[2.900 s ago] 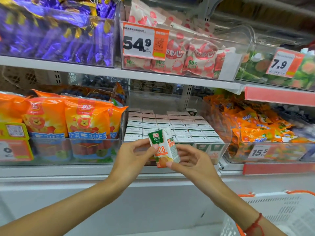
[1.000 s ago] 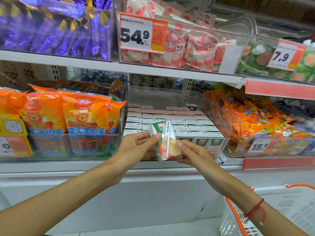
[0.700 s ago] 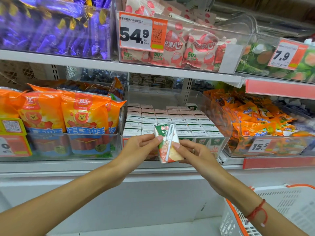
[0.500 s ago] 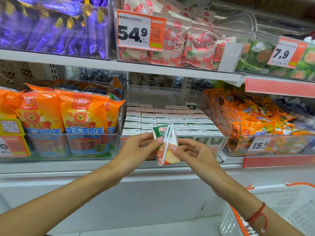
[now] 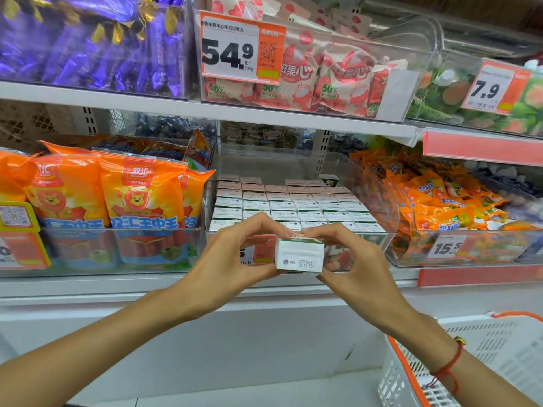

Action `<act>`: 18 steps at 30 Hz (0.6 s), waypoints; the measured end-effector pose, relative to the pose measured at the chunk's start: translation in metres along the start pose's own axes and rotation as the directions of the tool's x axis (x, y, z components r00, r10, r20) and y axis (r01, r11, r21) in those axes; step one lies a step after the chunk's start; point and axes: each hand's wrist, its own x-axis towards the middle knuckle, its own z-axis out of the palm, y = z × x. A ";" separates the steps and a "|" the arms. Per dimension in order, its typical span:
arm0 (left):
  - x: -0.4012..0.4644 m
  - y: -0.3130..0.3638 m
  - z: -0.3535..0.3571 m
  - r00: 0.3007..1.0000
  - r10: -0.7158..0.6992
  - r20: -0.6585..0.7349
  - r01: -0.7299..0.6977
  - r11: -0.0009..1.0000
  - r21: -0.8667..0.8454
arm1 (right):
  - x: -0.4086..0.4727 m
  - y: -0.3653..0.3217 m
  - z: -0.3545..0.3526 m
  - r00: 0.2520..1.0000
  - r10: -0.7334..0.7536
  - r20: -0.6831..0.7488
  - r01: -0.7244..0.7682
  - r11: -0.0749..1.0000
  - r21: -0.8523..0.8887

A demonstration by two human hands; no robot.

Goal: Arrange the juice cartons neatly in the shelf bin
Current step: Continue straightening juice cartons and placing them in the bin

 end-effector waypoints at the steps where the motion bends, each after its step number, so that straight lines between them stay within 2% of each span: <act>1: 0.000 -0.001 0.000 1.000 -0.006 0.002 0.006 1.000 0.004 | 0.000 0.000 0.001 1.000 0.005 0.011 -0.005 1.000 -0.003; 3: 0.000 -0.002 0.000 1.000 -0.030 0.007 0.030 0.999 -0.014 | -0.001 0.000 0.001 0.999 0.009 0.032 -0.009 1.000 -0.004; 6: 0.002 -0.005 -0.002 0.994 -0.108 0.001 0.107 0.986 -0.129 | -0.001 -0.006 0.004 0.999 0.017 0.039 -0.016 1.000 -0.006; 8: 0.004 -0.007 -0.003 0.983 -0.181 -0.019 0.172 0.958 -0.228 | -0.001 -0.010 0.006 0.999 -0.018 0.030 0.020 0.997 -0.074; 10: 0.005 -0.007 -0.002 0.965 -0.258 -0.039 0.231 0.915 -0.331 | -0.001 -0.011 0.008 0.995 -0.053 0.088 0.064 0.989 -0.134; 16: 0.007 -0.009 -0.001 0.896 -0.443 -0.011 0.362 0.745 -0.561 | -0.003 -0.007 0.011 0.966 0.008 0.257 -0.005 1.000 -0.013; 18: 0.008 -0.008 -0.003 0.883 -0.470 -0.006 0.381 0.722 -0.577 | -0.004 -0.006 0.013 0.960 0.007 0.281 -0.008 1.000 0.006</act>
